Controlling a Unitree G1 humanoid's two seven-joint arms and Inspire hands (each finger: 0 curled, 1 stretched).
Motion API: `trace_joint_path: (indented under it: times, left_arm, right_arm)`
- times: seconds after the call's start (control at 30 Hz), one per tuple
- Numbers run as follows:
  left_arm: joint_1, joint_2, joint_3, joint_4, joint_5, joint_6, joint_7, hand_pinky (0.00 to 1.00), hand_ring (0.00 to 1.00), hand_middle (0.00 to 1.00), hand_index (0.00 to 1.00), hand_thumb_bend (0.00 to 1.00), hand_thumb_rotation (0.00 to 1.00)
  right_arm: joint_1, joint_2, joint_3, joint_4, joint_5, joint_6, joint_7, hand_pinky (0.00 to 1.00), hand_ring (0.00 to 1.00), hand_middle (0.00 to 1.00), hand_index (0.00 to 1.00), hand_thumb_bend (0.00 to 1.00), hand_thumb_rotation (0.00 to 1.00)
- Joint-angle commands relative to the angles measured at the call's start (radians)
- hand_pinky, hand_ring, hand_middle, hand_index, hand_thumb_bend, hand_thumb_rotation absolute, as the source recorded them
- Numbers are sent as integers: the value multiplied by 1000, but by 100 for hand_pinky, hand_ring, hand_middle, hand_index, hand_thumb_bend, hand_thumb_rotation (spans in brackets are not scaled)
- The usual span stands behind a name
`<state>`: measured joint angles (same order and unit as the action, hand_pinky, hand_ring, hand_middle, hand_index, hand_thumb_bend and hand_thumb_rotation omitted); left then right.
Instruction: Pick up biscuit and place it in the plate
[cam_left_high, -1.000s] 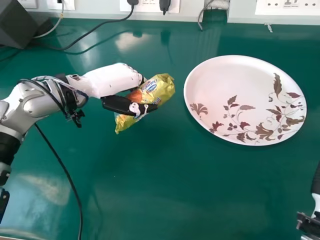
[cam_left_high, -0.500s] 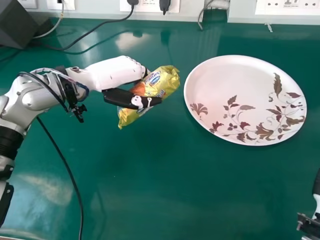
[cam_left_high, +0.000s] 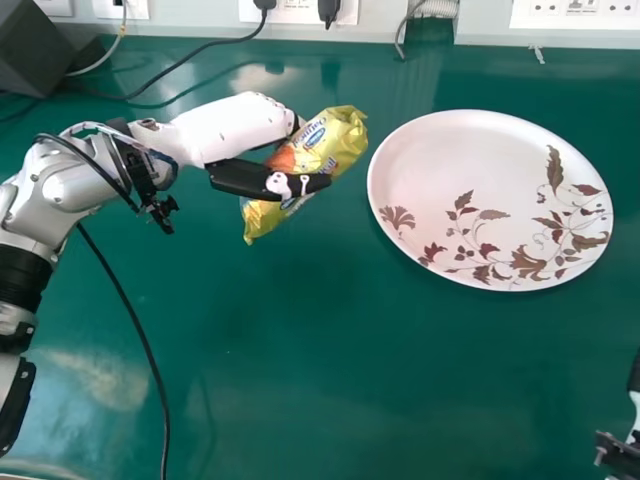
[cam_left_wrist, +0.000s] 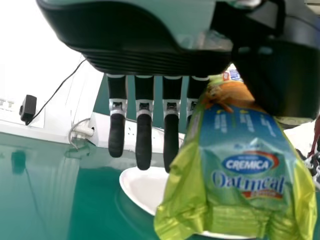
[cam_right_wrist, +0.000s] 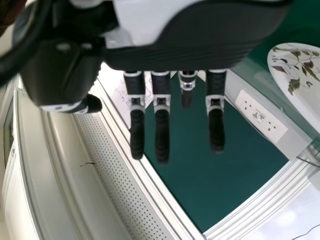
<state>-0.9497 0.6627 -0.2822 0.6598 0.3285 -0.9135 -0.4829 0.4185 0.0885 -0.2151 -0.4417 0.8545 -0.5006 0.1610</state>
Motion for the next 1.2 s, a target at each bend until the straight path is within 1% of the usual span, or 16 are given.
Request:
trace_joint_path:
  times: [0.0, 0.17, 0.3, 0.47, 0.57, 0.67, 0.9, 1.0, 1.17]
  left_arm:
    - [-5, -13, 22, -19, -40, 2, -10, 43, 41, 47, 51, 49, 0]
    - [-11, -32, 28, -28, -61, 19, -24, 43, 41, 46, 51, 49, 0]
    - [-28, -57, 31, -22, -69, 15, -25, 43, 41, 47, 51, 49, 0]
    - [-49, -78, 35, -4, -44, 15, -14, 43, 41, 46, 51, 49, 0]
    - [-63, -87, 34, 11, -38, -8, -5, 43, 41, 46, 51, 49, 0]
    - [-76, -95, 29, 16, -22, -22, 2, 43, 41, 46, 51, 49, 0]
    - [-101, -131, 28, 7, 3, -7, 24, 43, 41, 46, 52, 49, 0]
    - [-118, -152, 27, 22, 12, -18, 35, 43, 41, 46, 52, 49, 0]
    - [-143, -192, 25, 55, -27, -13, 11, 43, 41, 46, 51, 49, 0]
  right_arm:
    - [0, 70, 3, 15, 6, -11, 9, 36, 41, 49, 52, 50, 0]
    - [-10, 68, 2, 32, 10, -12, 21, 37, 42, 50, 50, 50, 0]
    - [-18, 69, 2, 50, 3, -20, 30, 37, 43, 49, 52, 50, 0]
    - [-24, 74, 8, 58, 9, -22, 40, 35, 42, 47, 53, 50, 0]
    - [-22, 75, 10, 59, -2, -23, 32, 36, 42, 47, 53, 50, 0]
    - [-25, 71, 11, 64, 14, -23, 43, 36, 42, 48, 53, 50, 0]
    - [-37, 70, 9, 79, 11, -28, 39, 35, 42, 47, 52, 50, 0]
    - [-42, 72, 12, 81, 6, -27, 33, 33, 41, 48, 52, 50, 0]
    - [-42, 74, 19, 76, 8, -28, 32, 37, 43, 48, 52, 50, 0]
